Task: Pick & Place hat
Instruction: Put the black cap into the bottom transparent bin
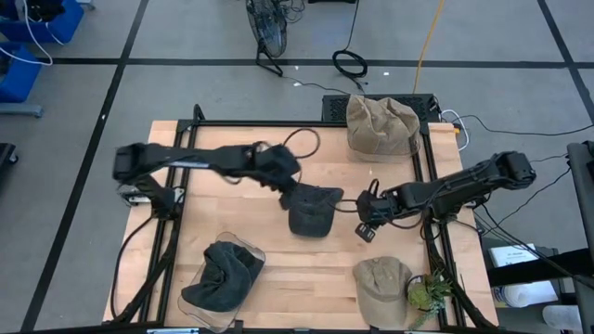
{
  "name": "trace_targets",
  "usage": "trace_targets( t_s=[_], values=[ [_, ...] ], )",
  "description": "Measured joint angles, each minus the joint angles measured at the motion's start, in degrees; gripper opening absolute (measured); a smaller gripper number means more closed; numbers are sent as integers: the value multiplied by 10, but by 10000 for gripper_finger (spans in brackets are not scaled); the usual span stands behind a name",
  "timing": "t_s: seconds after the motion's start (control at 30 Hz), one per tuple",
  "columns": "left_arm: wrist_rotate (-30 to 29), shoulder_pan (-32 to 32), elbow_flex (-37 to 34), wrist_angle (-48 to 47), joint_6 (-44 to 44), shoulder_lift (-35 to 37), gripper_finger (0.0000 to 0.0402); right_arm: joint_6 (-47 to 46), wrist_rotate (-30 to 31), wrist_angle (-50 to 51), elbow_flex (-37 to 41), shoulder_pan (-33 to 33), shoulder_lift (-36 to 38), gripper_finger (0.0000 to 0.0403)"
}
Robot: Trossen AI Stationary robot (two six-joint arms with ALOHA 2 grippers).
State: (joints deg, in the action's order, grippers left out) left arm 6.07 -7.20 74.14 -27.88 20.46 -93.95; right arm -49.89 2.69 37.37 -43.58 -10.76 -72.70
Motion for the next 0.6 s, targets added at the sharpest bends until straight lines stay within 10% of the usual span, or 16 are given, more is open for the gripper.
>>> trace_targets(
  t_s=[0.3,0.6],
  values=[
    [-3,-74,66,-46,156,-105,337,-2,0,-40,56,-20,38,1],
    [47,-101,65,-80,231,-172,323,11,1,-62,74,-21,73,1]
  ],
)
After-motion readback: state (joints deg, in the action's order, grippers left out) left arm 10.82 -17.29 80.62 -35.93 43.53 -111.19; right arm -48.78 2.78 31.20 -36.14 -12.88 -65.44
